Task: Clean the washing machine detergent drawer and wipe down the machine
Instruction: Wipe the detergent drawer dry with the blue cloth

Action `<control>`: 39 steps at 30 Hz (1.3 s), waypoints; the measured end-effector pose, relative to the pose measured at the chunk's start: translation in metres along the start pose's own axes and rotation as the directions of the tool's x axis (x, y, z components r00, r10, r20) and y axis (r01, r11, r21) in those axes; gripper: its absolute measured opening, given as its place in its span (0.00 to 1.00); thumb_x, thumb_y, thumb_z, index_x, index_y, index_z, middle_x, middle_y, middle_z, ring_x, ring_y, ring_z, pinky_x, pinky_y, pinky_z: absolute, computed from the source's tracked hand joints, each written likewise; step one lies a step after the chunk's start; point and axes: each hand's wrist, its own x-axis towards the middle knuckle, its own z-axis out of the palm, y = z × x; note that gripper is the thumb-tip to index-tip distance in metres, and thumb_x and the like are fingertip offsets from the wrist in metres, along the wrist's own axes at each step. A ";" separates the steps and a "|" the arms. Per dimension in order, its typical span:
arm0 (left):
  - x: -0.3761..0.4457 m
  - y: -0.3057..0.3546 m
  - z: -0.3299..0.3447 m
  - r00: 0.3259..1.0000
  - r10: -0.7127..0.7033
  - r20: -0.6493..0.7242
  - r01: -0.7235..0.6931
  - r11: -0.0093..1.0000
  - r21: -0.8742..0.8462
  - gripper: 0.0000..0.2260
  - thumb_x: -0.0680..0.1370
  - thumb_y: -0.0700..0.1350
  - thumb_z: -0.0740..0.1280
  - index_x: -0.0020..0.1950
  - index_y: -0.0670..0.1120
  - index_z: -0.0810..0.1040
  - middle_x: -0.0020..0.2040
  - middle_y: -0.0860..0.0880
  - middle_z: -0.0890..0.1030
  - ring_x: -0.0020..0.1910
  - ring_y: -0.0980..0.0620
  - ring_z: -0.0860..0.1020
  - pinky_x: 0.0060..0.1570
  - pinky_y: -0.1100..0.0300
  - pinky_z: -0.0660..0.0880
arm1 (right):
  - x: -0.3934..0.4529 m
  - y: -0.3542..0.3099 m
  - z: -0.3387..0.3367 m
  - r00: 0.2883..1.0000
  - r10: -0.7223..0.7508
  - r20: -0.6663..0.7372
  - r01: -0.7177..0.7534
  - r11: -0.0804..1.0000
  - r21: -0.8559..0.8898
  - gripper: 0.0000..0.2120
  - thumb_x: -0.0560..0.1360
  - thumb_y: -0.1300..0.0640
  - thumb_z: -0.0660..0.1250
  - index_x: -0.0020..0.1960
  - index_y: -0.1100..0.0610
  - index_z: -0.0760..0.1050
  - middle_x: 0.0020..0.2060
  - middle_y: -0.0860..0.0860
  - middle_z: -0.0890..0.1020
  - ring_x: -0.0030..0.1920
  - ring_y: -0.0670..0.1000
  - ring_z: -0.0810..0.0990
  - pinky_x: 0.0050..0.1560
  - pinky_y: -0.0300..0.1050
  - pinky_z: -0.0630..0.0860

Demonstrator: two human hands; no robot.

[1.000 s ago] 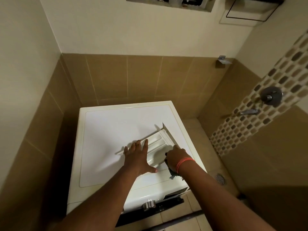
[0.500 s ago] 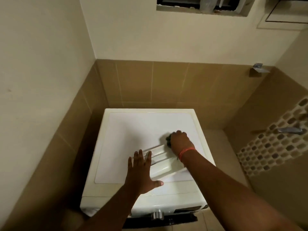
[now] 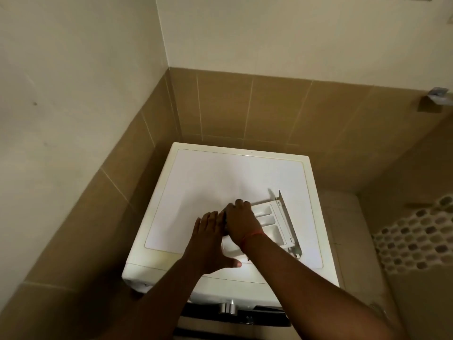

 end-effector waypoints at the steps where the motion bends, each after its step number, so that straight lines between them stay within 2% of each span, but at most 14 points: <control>1: 0.000 0.000 0.001 1.000 -0.006 0.001 0.006 1.000 0.007 0.60 0.61 0.76 0.66 0.80 0.50 0.40 0.80 0.47 0.45 0.79 0.45 0.43 0.77 0.43 0.44 | -0.003 0.002 -0.002 1.000 -0.023 -0.005 0.024 1.000 0.015 0.13 0.79 0.60 0.56 0.60 0.58 0.73 0.56 0.56 0.75 0.59 0.58 0.72 0.57 0.48 0.71; 4: -0.001 0.001 0.002 0.999 -0.048 0.026 0.047 0.999 0.022 0.61 0.62 0.77 0.65 0.79 0.48 0.34 0.80 0.45 0.43 0.79 0.44 0.41 0.77 0.44 0.41 | -0.011 0.029 -0.025 0.996 -0.002 -0.088 0.006 0.999 0.043 0.15 0.78 0.61 0.62 0.64 0.57 0.71 0.59 0.57 0.73 0.57 0.58 0.74 0.54 0.51 0.77; 8: -0.002 0.001 0.000 1.000 -0.024 0.015 0.024 0.999 0.030 0.61 0.62 0.77 0.64 0.78 0.48 0.33 0.80 0.44 0.43 0.78 0.43 0.42 0.76 0.43 0.43 | -0.012 0.072 -0.062 0.971 0.187 -0.150 -0.198 0.978 -0.059 0.21 0.73 0.59 0.71 0.64 0.58 0.70 0.61 0.57 0.69 0.57 0.60 0.73 0.47 0.53 0.78; 12: -0.003 0.000 0.002 1.000 0.001 -0.023 -0.001 1.000 0.006 0.61 0.60 0.77 0.64 0.79 0.48 0.36 0.79 0.45 0.45 0.78 0.42 0.44 0.76 0.42 0.46 | -0.009 0.056 -0.050 0.976 0.219 0.007 -0.214 0.957 -0.194 0.15 0.79 0.61 0.61 0.65 0.60 0.73 0.61 0.58 0.71 0.63 0.61 0.70 0.59 0.53 0.73; 15: 0.000 -0.002 0.005 0.999 -0.003 -0.037 0.003 1.000 -0.013 0.61 0.59 0.78 0.63 0.79 0.48 0.40 0.79 0.46 0.47 0.78 0.43 0.44 0.75 0.42 0.47 | -0.007 0.031 -0.033 0.966 0.258 -0.008 -0.252 0.937 -0.240 0.16 0.78 0.64 0.56 0.64 0.61 0.73 0.62 0.59 0.71 0.63 0.63 0.69 0.63 0.53 0.71; 21: -0.001 -0.003 0.008 0.999 -0.015 -0.038 0.012 0.997 -0.075 0.61 0.60 0.78 0.63 0.80 0.47 0.40 0.80 0.44 0.45 0.79 0.44 0.40 0.76 0.43 0.39 | -0.002 -0.001 -0.013 0.999 0.037 -0.038 -0.041 0.995 -0.087 0.15 0.77 0.60 0.60 0.63 0.52 0.76 0.59 0.52 0.77 0.59 0.56 0.74 0.61 0.48 0.67; 26: -0.002 -0.013 0.005 0.999 0.042 -0.011 -0.043 0.987 -0.158 0.60 0.62 0.76 0.65 0.79 0.50 0.35 0.79 0.45 0.33 0.75 0.45 0.27 0.75 0.44 0.35 | -0.019 0.016 -0.015 0.906 0.388 -0.172 -0.381 0.922 0.070 0.17 0.78 0.63 0.62 0.67 0.58 0.72 0.65 0.57 0.69 0.63 0.59 0.70 0.62 0.49 0.73; 28: -0.004 -0.027 0.000 0.997 -0.029 -0.071 0.005 0.947 -0.322 0.58 0.64 0.76 0.62 0.80 0.48 0.38 0.78 0.47 0.35 0.76 0.47 0.30 0.77 0.48 0.40 | -0.023 0.008 -0.011 0.890 0.414 -0.189 -0.407 0.910 0.077 0.19 0.78 0.65 0.61 0.68 0.58 0.71 0.67 0.57 0.67 0.64 0.58 0.68 0.62 0.47 0.73; 31: 0.005 -0.054 -0.003 0.940 -0.332 0.074 0.275 0.613 -0.741 0.37 0.77 0.60 0.66 0.78 0.44 0.56 0.77 0.51 0.54 0.76 0.51 0.57 0.73 0.53 0.62 | -0.019 -0.006 -0.004 0.884 0.424 -0.197 -0.414 0.906 0.091 0.20 0.77 0.68 0.59 0.68 0.57 0.71 0.67 0.56 0.67 0.63 0.58 0.68 0.62 0.47 0.73; 33: 0.015 -0.064 -0.012 0.878 -0.432 0.207 0.380 0.367 -0.849 0.12 0.79 0.47 0.64 0.60 0.43 0.77 0.64 0.42 0.79 0.64 0.44 0.77 0.63 0.50 0.74 | -0.015 -0.017 -0.001 0.876 0.436 -0.205 -0.419 0.900 0.120 0.20 0.76 0.68 0.60 0.67 0.57 0.72 0.66 0.56 0.68 0.61 0.58 0.68 0.63 0.47 0.72; 34: 0.020 -0.065 -0.017 0.854 -0.447 0.264 0.397 0.234 -0.887 0.06 0.78 0.42 0.64 0.48 0.44 0.80 0.54 0.40 0.83 0.57 0.41 0.80 0.59 0.47 0.76 | -0.014 -0.026 0.001 0.878 0.430 -0.209 -0.410 0.902 0.133 0.20 0.76 0.68 0.61 0.66 0.57 0.74 0.65 0.56 0.69 0.61 0.58 0.69 0.62 0.47 0.72; 35: 0.025 -0.066 -0.021 0.832 -0.452 0.321 0.415 0.124 -0.902 0.07 0.77 0.39 0.64 0.41 0.45 0.79 0.48 0.38 0.84 0.52 0.39 0.81 0.58 0.46 0.77 | -0.011 -0.035 0.004 0.887 0.408 -0.217 -0.385 0.912 0.142 0.19 0.75 0.67 0.62 0.65 0.57 0.75 0.64 0.57 0.70 0.59 0.59 0.70 0.62 0.46 0.72; 37: 0.031 -0.068 -0.024 0.801 -0.409 0.438 0.451 -0.071 -0.890 0.08 0.76 0.34 0.64 0.39 0.44 0.78 0.42 0.38 0.83 0.46 0.41 0.81 0.58 0.46 0.78 | -0.006 -0.059 0.011 0.909 0.348 -0.230 -0.309 0.932 0.191 0.19 0.72 0.68 0.65 0.61 0.57 0.78 0.61 0.57 0.74 0.56 0.61 0.72 0.59 0.47 0.74; 39: 0.035 -0.072 -0.022 0.784 -0.364 0.503 0.483 -0.152 -0.862 0.07 0.76 0.34 0.64 0.40 0.42 0.79 0.40 0.42 0.81 0.44 0.43 0.80 0.58 0.45 0.78 | -0.002 -0.082 0.018 0.930 0.288 -0.229 -0.242 0.948 0.207 0.18 0.71 0.67 0.64 0.58 0.58 0.80 0.58 0.57 0.76 0.56 0.61 0.73 0.57 0.48 0.75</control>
